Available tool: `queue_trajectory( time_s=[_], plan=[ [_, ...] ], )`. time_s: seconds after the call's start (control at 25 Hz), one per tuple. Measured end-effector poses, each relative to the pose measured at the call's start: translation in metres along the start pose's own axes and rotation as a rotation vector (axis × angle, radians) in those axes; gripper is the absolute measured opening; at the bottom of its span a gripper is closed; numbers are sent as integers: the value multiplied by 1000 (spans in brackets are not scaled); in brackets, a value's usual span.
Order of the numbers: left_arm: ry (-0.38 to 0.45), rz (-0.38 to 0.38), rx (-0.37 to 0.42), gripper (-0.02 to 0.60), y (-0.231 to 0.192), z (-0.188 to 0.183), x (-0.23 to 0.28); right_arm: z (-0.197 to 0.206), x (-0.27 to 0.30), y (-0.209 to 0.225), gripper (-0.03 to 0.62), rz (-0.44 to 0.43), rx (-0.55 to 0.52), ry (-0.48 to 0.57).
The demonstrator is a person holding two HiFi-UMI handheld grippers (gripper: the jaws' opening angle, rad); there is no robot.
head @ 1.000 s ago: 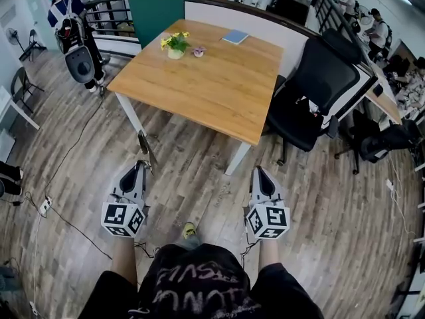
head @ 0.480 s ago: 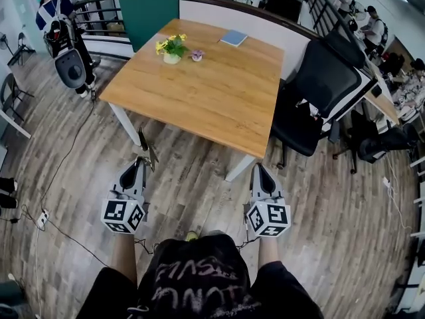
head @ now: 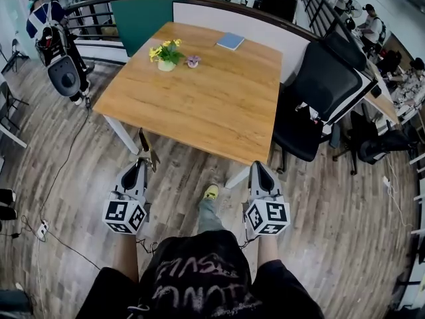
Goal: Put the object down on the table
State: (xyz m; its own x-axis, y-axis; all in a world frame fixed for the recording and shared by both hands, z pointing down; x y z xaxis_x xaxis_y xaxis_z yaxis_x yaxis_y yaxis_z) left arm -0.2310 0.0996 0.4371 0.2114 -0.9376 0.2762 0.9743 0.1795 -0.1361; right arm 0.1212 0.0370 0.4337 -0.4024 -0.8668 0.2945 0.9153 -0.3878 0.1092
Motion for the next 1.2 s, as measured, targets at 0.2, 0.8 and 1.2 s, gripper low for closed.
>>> queue_trajectory(
  time_s=[0.2,0.8,1.2],
  plan=[
    [-10,-10,27,15,-13,-13,51,-14,52,21,5,-7,5,12],
    [-77,-69,56,15,-68,-74,240,-73,269,78,5,-73,31,-45],
    [-125,-67,69,15,-80,-89,317,-93,334,107,5,-55,30,-77]
  ],
)
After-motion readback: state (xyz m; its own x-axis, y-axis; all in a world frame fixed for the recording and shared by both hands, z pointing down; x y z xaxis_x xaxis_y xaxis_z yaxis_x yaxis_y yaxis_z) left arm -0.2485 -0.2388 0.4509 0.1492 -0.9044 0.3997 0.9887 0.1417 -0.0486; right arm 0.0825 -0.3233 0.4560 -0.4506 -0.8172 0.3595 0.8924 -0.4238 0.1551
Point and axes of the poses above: the fingertips, and each gripper's own axes: x forward along the fingers, y to its right, z out of its underside, the point moved 4 cm from there along -x, backward along the fingers, and after that the axes turned 12 degrees about -y, right-handed, at the moved point
